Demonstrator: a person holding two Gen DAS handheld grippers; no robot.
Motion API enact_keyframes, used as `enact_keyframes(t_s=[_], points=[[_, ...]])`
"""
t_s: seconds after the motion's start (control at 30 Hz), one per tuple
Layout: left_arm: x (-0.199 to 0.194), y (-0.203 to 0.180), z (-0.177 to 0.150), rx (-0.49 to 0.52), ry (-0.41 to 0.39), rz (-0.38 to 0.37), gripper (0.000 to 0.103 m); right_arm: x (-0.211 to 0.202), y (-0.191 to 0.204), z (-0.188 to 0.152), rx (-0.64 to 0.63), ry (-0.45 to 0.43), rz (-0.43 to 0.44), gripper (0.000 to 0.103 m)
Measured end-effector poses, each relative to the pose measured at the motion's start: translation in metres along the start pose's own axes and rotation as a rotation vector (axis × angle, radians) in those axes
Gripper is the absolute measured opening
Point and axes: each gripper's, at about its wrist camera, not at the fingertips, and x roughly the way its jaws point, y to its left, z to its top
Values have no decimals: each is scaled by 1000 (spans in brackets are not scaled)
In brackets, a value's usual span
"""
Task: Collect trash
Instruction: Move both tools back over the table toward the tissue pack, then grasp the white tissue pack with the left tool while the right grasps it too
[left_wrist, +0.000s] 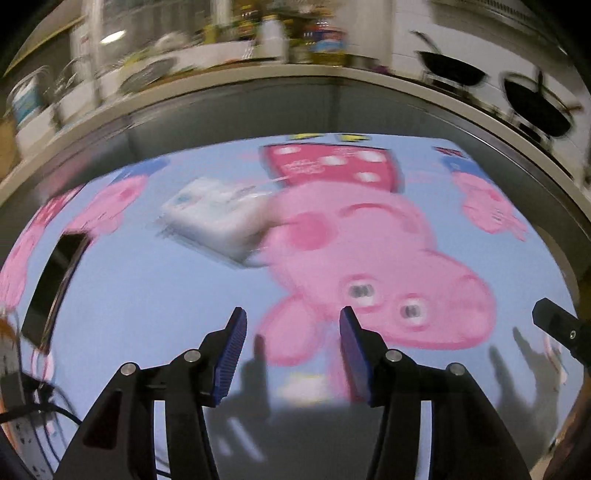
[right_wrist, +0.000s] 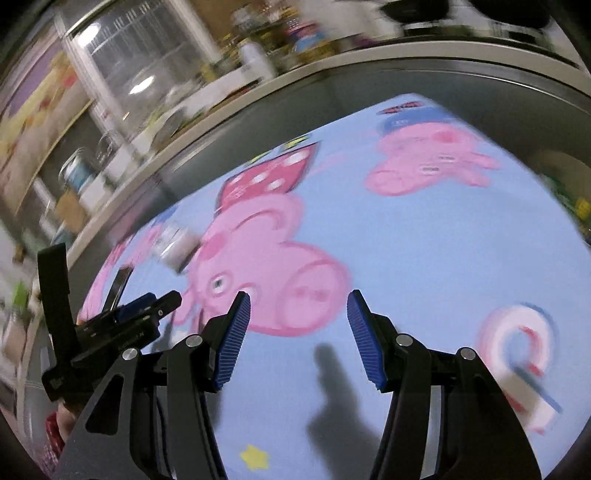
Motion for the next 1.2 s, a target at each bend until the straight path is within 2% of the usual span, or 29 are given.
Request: enact_keyframes(t_s=[0.13,0.2,0.3,0.37,0.5,0.63,0.67,0.7,0.73,0.8,0.97,1.03,1.07,1.13,1.17,1.2], points=[[0,63,-9,-128,12,60,52,51,55,14,-175,66,71,57],[-3,86,-15,-170,11,85,52,73,79,21,-250,76,85,70],[-9,113,-22,-220,7,108,52,110,120,36,-343,92,130,78],[-12,123,-25,-246,8,105,52,135,141,44,-374,129,163,79],[-14,135,-28,-271,9,108,52,172,175,53,-437,164,150,81],[-15,145,-30,-289,11,105,52,195,190,48,-539,180,81,81],[-14,147,-30,-294,12,104,52,200,191,46,-566,190,62,71],[-15,149,-29,-299,11,103,52,202,189,43,-586,192,45,40],[-16,150,-29,-300,10,103,52,202,187,41,-605,196,27,34],[-18,152,-27,-301,6,99,52,197,179,42,-581,216,52,4],[-20,148,-19,-290,-8,49,52,168,139,34,-536,210,47,1],[-17,149,-10,-301,-4,29,52,160,126,34,-491,228,75,1],[-15,153,-2,-317,-6,8,52,158,121,36,-457,244,102,3],[-9,161,16,-347,-9,-41,54,159,118,43,-403,260,153,15],[-2,168,30,-371,-1,-71,54,160,118,47,-373,258,172,41],[2,172,38,-384,2,-87,54,161,120,50,-349,239,189,58]])
